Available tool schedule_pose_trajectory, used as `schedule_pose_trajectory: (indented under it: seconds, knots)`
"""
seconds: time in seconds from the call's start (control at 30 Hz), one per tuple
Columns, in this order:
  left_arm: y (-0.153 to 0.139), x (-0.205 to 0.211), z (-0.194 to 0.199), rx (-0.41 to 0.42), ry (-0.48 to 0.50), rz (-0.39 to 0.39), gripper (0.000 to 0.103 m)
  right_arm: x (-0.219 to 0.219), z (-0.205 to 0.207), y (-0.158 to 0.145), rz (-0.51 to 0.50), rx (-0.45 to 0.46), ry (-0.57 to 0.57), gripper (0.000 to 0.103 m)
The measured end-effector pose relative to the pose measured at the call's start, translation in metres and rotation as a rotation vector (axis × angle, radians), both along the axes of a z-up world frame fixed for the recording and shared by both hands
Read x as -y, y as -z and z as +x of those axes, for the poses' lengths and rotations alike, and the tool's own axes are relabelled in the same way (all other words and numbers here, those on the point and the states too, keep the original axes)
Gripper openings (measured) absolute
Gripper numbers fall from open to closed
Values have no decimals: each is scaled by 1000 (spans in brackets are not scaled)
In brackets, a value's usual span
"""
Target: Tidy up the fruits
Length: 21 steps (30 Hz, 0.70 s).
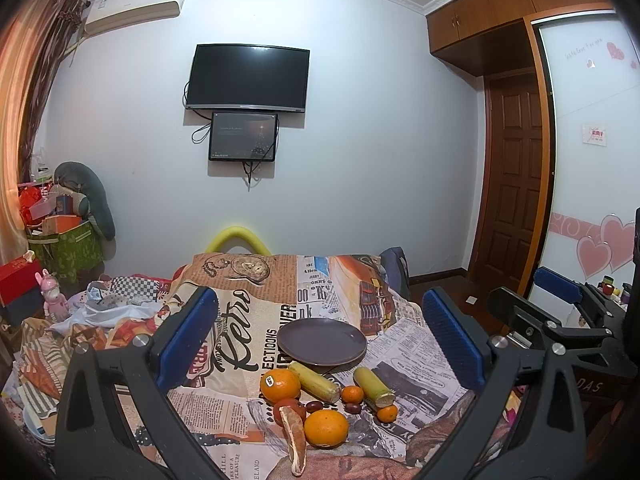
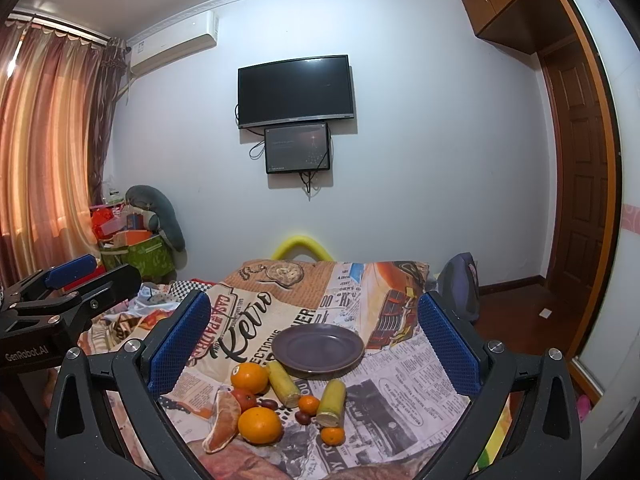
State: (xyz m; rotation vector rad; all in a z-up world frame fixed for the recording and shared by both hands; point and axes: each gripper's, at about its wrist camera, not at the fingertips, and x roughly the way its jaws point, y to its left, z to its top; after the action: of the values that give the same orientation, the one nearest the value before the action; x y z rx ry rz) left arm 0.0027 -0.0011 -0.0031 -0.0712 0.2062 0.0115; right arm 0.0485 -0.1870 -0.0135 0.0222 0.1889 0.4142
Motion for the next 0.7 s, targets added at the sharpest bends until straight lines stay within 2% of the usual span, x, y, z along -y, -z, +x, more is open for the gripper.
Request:
schedule_pose_trajectory:
  seconds: [0.7]
  knots:
    - [-1,1,1,1,0,3,103,1,-1,-2,2,4,0,103]
